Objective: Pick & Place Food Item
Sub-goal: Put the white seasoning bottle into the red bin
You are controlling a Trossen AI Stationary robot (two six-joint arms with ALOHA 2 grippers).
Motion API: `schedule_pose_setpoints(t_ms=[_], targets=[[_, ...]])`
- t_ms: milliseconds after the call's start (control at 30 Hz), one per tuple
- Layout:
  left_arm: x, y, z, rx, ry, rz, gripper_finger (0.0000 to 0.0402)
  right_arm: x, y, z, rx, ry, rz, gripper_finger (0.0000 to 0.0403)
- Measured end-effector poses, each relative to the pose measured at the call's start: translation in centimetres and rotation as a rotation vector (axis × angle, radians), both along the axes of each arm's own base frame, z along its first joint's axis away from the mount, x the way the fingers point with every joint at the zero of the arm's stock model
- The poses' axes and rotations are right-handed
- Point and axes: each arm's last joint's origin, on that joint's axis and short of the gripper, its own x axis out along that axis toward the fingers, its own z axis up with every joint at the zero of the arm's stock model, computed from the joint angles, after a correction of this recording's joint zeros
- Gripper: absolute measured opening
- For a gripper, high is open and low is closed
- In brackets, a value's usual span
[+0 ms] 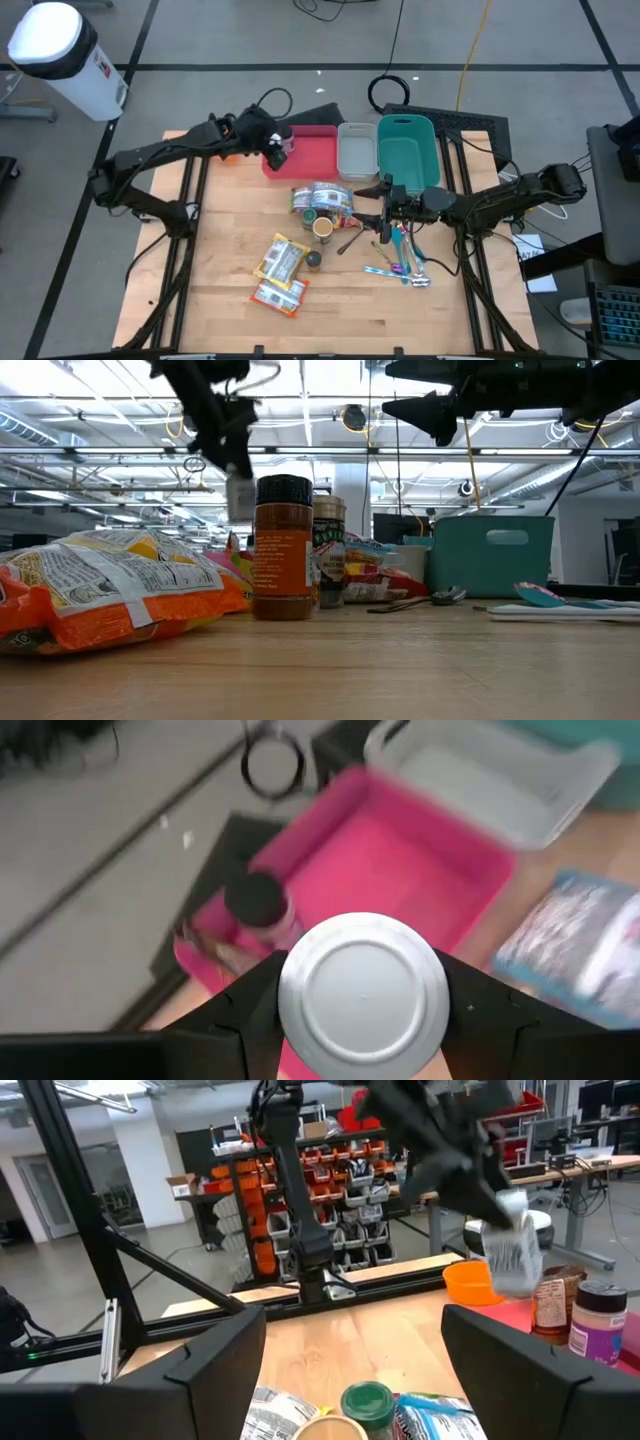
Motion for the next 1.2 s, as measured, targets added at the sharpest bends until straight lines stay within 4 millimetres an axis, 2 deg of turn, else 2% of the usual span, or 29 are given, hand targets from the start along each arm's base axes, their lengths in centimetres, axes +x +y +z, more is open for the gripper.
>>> schedule_pose_setpoints(t_ms=[267, 500, 900, 1200], targets=[[-1.2, 1.3, -4.3, -0.071, 0.002, 0.048, 0.0206, 0.0, 0.0, 0.0, -0.002, 0.0, 0.0, 0.0292], [-1.9, 1.6, -6.8, -0.113, -0.013, 0.099, 0.0206, 0.0, 0.0, 0.0, -0.002, 0.0, 0.0, 0.0292], [-2.3, 1.4, -8.2, -0.131, -0.008, 0.122, 0.0206, 0.0, 0.0, 0.0, 0.0, 0.0, 0.0, 0.0293], [-2.3, 1.4, -8.3, -0.125, -0.012, 0.125, 0.0206, 0.0, 0.0, 0.0, 0.001, -0.001, 0.0, 0.0293]])
